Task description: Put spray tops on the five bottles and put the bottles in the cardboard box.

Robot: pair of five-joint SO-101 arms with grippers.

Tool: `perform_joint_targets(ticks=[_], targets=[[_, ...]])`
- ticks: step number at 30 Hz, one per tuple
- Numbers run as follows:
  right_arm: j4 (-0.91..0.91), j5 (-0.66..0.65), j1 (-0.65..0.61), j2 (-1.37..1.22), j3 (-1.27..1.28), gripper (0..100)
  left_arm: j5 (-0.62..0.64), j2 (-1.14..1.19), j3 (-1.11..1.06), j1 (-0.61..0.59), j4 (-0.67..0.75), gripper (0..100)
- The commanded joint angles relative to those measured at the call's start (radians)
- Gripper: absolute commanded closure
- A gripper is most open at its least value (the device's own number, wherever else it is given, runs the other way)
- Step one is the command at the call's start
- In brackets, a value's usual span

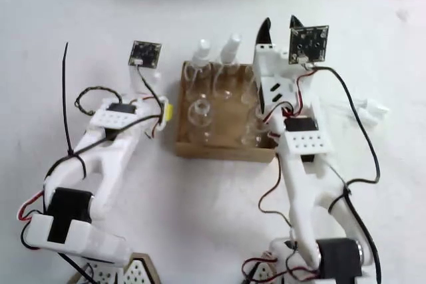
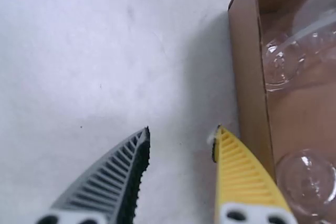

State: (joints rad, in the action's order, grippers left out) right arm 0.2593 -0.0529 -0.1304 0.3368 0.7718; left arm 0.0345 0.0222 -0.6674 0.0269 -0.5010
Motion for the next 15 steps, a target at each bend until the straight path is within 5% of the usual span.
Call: perform_joint_targets(ticks=[1,10,15], targets=[[-0.097,0.005,0.004,0.15,-0.009,84.7,-0.009,-0.007,0.061,0.012,0.035,81],[-0.515,0.008,0.248,0.269,-0.249,85.0,-0.009,-0.007,0.061,0.012,0.035,81],[-0.743,0.155,0.455,0.124,-0.485,84.7,-0.009,-0.007,0.061,0.012,0.035,81]])
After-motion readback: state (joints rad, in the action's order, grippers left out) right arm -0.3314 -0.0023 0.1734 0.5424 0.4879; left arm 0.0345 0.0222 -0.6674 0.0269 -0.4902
